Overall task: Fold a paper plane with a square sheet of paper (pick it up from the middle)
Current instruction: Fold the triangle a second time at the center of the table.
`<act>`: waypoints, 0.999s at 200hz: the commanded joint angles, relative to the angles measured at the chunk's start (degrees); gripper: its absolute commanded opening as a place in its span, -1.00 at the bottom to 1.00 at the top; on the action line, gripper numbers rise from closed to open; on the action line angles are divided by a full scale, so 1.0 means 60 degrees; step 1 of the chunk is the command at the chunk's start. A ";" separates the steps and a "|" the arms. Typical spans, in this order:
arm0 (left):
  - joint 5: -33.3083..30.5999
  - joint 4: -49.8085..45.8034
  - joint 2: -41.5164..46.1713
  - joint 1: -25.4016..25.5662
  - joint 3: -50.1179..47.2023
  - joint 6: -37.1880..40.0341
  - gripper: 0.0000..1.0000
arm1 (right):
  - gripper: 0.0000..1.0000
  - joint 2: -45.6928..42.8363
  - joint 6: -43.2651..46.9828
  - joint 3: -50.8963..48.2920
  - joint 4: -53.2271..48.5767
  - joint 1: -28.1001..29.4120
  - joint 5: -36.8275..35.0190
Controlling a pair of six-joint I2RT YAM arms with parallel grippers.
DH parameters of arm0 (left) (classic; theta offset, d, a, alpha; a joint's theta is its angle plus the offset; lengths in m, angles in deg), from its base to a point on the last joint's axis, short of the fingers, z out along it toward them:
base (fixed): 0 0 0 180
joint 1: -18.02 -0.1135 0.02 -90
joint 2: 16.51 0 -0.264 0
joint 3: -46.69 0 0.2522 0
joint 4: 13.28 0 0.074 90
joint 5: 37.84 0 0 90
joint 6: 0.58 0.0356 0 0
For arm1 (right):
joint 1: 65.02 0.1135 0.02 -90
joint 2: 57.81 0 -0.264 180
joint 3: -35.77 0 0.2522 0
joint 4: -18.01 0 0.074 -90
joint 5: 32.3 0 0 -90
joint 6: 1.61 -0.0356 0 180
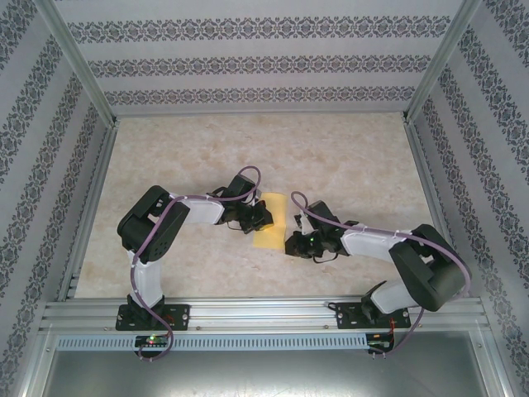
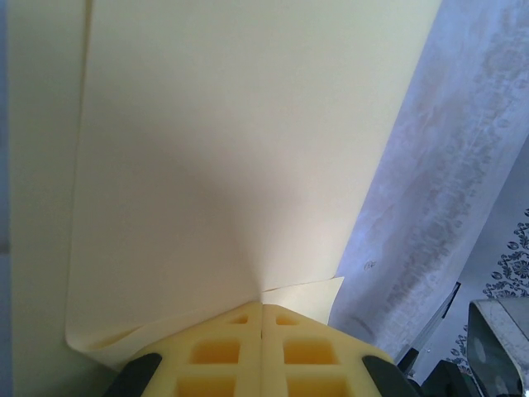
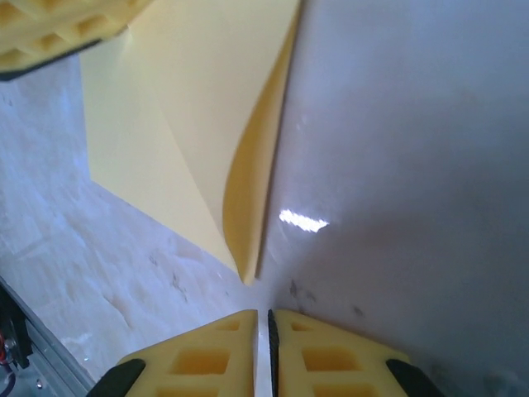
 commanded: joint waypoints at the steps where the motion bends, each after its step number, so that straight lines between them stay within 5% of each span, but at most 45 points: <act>1: -0.0592 -0.0800 -0.0448 -0.0100 -0.0317 0.0080 -1.00 | -0.75 -0.0539 0.0006 0.0534 -0.0686 0.0074 -0.0240; 103: -0.0591 -0.0861 -0.0332 -0.0096 -0.0281 0.0170 -1.00 | -0.79 0.2271 -0.0376 0.1468 0.0836 0.0153 -0.0030; 200: -0.0253 -0.0649 0.0722 -0.0044 -0.0217 0.0760 -0.81 | -0.83 0.2445 -0.0574 0.0705 0.1281 0.0073 -0.0077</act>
